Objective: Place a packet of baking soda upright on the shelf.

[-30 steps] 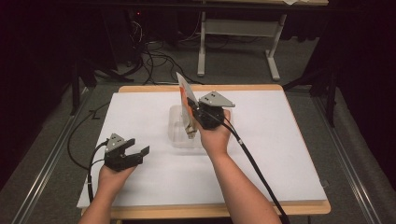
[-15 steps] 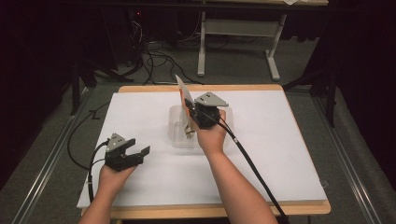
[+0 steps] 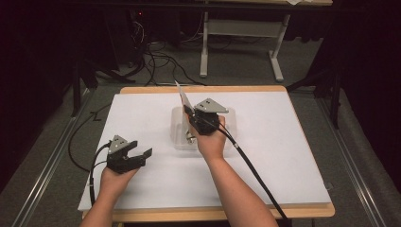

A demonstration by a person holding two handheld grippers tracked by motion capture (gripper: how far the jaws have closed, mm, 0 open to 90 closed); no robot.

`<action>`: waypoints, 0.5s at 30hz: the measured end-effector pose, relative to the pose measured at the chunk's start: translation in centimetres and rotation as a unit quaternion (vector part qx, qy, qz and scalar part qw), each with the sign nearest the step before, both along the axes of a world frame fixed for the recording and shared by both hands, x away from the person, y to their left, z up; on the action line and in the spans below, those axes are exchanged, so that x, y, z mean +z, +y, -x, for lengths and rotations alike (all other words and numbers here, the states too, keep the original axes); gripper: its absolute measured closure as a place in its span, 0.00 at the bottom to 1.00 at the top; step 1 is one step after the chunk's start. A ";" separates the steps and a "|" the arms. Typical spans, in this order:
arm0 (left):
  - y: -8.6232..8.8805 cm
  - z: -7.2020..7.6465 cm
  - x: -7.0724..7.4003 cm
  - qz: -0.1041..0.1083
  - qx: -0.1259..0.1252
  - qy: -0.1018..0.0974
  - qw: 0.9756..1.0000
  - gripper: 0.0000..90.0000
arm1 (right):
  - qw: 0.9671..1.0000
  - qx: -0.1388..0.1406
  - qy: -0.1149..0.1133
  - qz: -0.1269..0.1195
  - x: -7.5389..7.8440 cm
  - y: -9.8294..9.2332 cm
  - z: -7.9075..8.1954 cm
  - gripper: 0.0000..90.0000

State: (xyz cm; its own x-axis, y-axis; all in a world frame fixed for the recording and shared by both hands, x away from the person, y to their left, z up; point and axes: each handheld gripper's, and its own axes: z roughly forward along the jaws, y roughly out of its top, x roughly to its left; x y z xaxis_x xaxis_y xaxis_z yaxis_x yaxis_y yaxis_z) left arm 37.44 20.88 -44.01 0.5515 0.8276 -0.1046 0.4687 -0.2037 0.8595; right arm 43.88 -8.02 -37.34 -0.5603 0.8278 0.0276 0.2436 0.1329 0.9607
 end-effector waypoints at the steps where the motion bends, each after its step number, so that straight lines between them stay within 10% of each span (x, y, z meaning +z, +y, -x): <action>1: 0.0 0.0 0.0 0.000 0.001 0.000 1.000 0.34 | 1.000 -0.001 -0.001 0.002 -0.1 -0.1 0.1 1.00; 15: 0.1 0.0 0.0 0.001 0.000 -0.001 1.000 0.34 | 1.000 0.001 0.020 -0.010 -1.2 -0.5 0.7 0.95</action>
